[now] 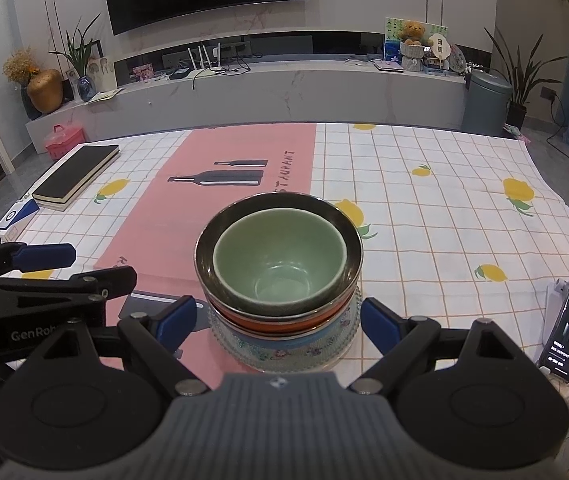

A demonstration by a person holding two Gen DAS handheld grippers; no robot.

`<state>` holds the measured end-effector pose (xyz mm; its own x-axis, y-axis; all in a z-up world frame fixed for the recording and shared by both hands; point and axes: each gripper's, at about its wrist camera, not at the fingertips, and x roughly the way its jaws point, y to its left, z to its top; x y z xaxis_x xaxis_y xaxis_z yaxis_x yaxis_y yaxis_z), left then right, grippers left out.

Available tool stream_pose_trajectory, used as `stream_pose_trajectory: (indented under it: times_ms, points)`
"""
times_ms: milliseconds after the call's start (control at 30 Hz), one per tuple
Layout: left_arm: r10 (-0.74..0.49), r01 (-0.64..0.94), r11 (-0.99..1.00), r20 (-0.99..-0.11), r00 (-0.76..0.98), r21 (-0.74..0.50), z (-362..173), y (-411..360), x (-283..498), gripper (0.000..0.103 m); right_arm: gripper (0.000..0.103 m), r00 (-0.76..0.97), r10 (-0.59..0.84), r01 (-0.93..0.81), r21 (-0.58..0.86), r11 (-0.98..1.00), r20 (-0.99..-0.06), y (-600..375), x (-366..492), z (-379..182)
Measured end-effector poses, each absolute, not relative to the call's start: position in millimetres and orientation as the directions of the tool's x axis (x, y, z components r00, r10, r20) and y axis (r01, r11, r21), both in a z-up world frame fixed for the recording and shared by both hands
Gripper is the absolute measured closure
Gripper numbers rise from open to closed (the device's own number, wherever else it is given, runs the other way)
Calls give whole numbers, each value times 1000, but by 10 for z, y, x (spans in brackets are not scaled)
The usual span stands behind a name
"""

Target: Organize plates and bowls

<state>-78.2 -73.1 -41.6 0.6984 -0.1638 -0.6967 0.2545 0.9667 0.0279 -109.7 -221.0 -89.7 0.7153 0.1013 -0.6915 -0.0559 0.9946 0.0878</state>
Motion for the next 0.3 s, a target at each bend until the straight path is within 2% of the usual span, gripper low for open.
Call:
stream_pose_trajectory:
  times_ms: [300]
  points:
    - [-173, 256, 967, -696, 697, 16, -417, -738, -785, 26, 15, 712, 101, -52, 92, 994, -695, -2217, -1089, -904]
